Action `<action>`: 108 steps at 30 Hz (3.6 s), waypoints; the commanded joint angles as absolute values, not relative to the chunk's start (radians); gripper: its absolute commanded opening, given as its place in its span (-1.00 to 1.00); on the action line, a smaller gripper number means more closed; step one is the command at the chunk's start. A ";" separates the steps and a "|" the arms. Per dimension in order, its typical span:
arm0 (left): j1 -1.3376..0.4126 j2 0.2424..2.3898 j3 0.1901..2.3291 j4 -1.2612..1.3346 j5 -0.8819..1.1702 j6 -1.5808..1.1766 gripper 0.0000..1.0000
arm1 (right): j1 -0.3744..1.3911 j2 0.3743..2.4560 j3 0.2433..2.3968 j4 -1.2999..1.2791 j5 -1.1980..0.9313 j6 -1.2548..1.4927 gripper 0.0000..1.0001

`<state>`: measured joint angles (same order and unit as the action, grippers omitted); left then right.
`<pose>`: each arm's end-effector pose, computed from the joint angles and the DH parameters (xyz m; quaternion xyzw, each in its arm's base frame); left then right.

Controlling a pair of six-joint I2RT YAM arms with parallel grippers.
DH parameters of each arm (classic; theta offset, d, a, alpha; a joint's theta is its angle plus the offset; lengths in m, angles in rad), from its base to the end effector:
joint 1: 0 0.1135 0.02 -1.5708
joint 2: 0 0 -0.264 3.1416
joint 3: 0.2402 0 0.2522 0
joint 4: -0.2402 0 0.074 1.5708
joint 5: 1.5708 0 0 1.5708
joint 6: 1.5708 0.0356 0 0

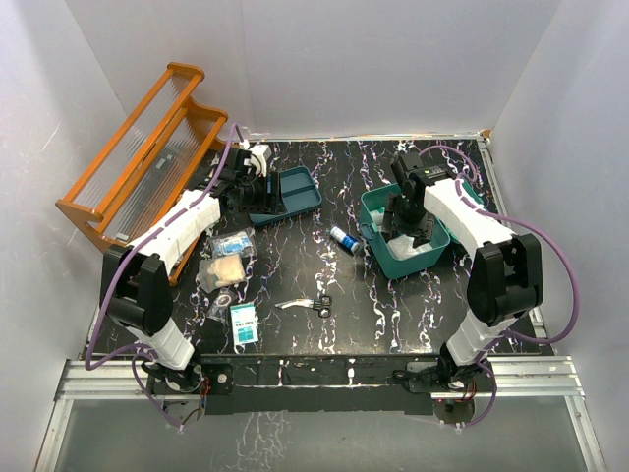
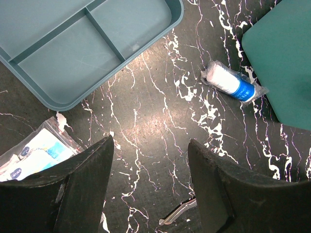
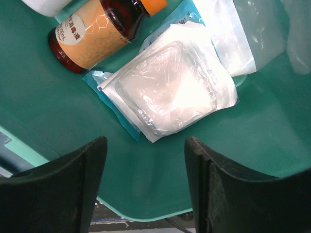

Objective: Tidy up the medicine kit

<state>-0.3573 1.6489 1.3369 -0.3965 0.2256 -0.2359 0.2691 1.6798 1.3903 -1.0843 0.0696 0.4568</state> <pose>0.3482 -0.1385 0.2879 0.1017 0.8982 -0.2192 0.3672 0.3111 0.0832 0.2561 0.0966 0.9899 0.0025 0.1042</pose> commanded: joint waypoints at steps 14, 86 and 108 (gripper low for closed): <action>-0.361 1.686 1.391 -0.413 0.198 -0.209 0.23 | 0.278 1.815 1.363 -0.959 0.059 0.570 0.34; -0.360 1.700 1.403 -0.428 0.155 -0.241 0.25 | 0.436 1.748 1.426 -0.515 -0.040 -0.138 -0.97; -0.354 1.741 1.427 -0.437 0.160 -0.244 0.25 | 0.450 1.580 1.308 -0.591 -0.098 -0.252 -0.39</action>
<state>-0.3573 1.7332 1.3830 -0.4202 0.1574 -0.2459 0.4450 1.6138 1.2644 -0.6048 -0.1444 -0.3138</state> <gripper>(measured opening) 0.621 0.255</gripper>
